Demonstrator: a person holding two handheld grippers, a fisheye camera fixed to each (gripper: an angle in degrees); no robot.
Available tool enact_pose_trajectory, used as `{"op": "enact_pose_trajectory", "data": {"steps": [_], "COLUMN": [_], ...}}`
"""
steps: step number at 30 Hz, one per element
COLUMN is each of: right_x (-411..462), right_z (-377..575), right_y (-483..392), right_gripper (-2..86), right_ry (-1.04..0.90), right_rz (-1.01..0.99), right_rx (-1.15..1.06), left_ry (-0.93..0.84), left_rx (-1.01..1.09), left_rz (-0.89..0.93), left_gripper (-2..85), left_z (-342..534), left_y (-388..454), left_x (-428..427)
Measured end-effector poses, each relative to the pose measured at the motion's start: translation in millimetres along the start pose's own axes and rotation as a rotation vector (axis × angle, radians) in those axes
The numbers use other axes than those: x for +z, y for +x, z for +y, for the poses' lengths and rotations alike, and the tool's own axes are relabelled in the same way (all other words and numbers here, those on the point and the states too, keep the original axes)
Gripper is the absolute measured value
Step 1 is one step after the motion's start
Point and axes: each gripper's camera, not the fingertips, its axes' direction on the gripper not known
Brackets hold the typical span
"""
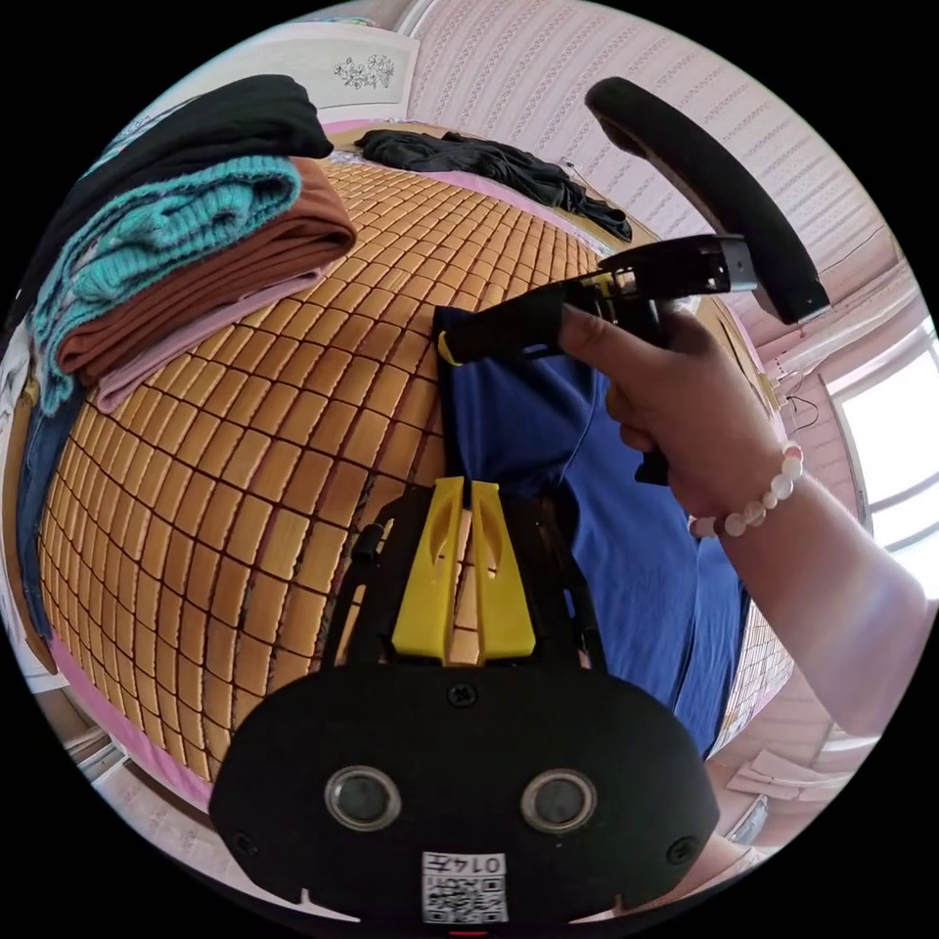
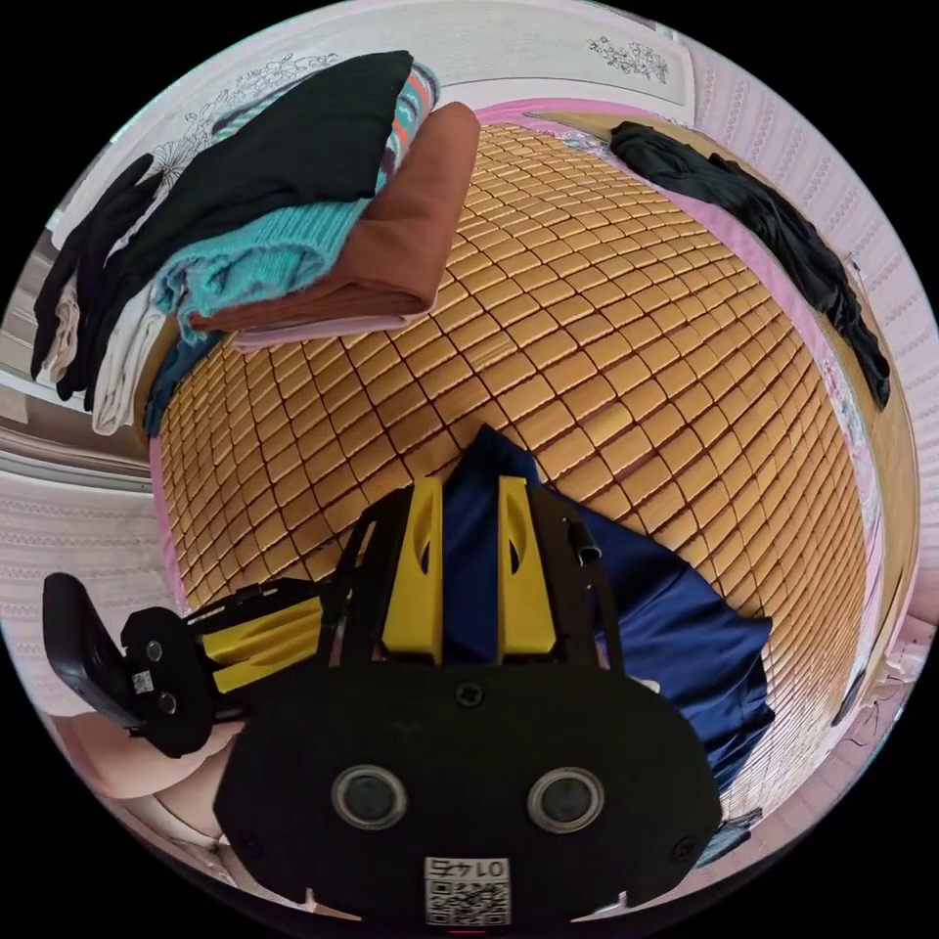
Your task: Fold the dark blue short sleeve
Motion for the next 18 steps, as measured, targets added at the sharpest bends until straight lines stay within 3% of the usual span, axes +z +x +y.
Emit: {"op": "enact_pose_trajectory", "data": {"steps": [4, 9, 12, 14, 16, 18], "right_x": [-3.5, -33.0, -80.4, -107.3, -108.6, -97.0], "right_z": [3.6, 47.4, 125.9, 200.2, 247.1, 282.6], "right_y": [-1.4, 51.8, 108.2, 150.3, 170.2, 181.9], "right_gripper": [4.7, 1.6, 1.4, 1.8, 2.5, 4.0], "right_ry": [-0.002, 0.125, 0.353, 0.466, 0.45, 0.361], "right_rz": [0.018, -0.24, -0.387, -0.512, -0.538, -0.486], "right_rx": [0.017, 0.148, 0.367, 0.532, 0.615, 0.689], "left_ry": [0.002, 0.112, 0.181, 0.219, 0.184, 0.105], "left_rx": [-0.021, 0.072, 0.18, 0.315, 0.38, 0.382], "left_rz": [0.029, 0.049, 0.14, 0.3, 0.376, 0.343], "left_gripper": [-1.0, -0.8, -0.6, 0.2, 2.1, 4.0], "left_z": [0.9, -0.2, 1.1, 6.6, 12.0, 16.4], "left_y": [2.0, 26.5, 54.1, 82.9, 101.1, 111.1], "left_x": [3.0, -16.7, -30.7, -39.3, -34.4, -18.5]}}
